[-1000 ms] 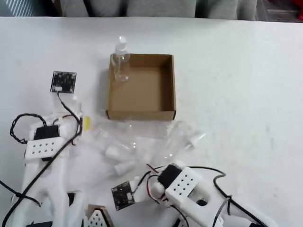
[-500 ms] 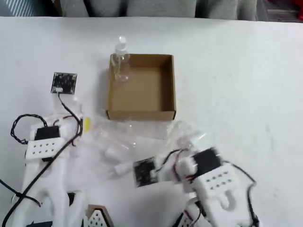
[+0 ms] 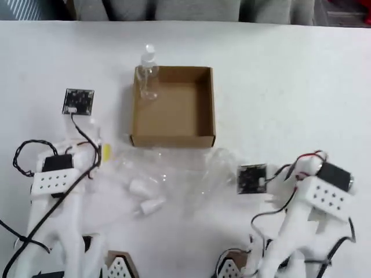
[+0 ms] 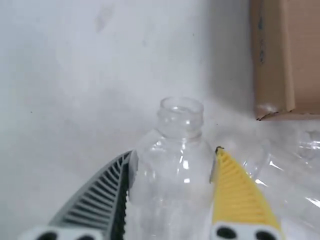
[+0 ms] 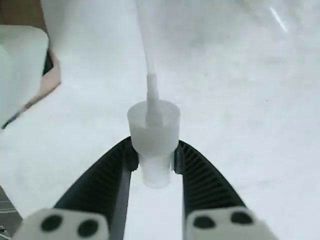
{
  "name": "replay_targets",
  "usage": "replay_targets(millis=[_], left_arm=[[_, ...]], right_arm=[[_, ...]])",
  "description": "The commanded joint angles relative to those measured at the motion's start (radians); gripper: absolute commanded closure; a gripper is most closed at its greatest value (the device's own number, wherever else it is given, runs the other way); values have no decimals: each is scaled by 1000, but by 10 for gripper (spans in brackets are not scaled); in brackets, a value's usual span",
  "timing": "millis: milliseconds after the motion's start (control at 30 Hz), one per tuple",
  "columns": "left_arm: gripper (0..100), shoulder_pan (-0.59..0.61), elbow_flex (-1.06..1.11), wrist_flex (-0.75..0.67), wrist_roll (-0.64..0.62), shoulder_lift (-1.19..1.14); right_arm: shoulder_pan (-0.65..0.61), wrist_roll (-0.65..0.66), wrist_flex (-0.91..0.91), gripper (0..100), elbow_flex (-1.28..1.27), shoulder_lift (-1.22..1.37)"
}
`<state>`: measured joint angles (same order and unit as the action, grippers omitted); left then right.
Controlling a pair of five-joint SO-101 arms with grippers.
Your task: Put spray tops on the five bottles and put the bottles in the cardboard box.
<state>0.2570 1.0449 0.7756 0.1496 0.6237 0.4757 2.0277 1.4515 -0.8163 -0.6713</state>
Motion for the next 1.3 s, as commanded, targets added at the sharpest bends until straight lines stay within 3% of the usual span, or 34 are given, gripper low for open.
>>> replay_targets(millis=[0, 167, 367, 433, 567, 733, 967, 1133, 1267], left_arm=[[976, 5, -6, 3, 9, 19], [976, 7, -6, 3, 9, 19], [976, 8, -5, 3, 9, 19], [976, 8, -5, 3, 9, 19], [976, 5, -5, 3, 9, 19], [976, 7, -5, 3, 9, 19], [976, 5, -5, 3, 9, 19], [976, 4, -5, 5, 9, 19], [976, 4, -5, 6, 9, 19]], right_arm=[[53, 26, -156, 981, 48, 120], [62, 28, -360, 968, 48, 286], [85, 21, -501, 756, 48, 397], [96, 17, -509, 727, 48, 397], [101, -120, -501, 727, 87, 367], [101, -563, -473, 735, 183, 308], [93, -1212, -82, 886, 247, 229], [94, -1666, -28, 836, 201, 225], [82, -1889, -88, 803, 157, 217]])
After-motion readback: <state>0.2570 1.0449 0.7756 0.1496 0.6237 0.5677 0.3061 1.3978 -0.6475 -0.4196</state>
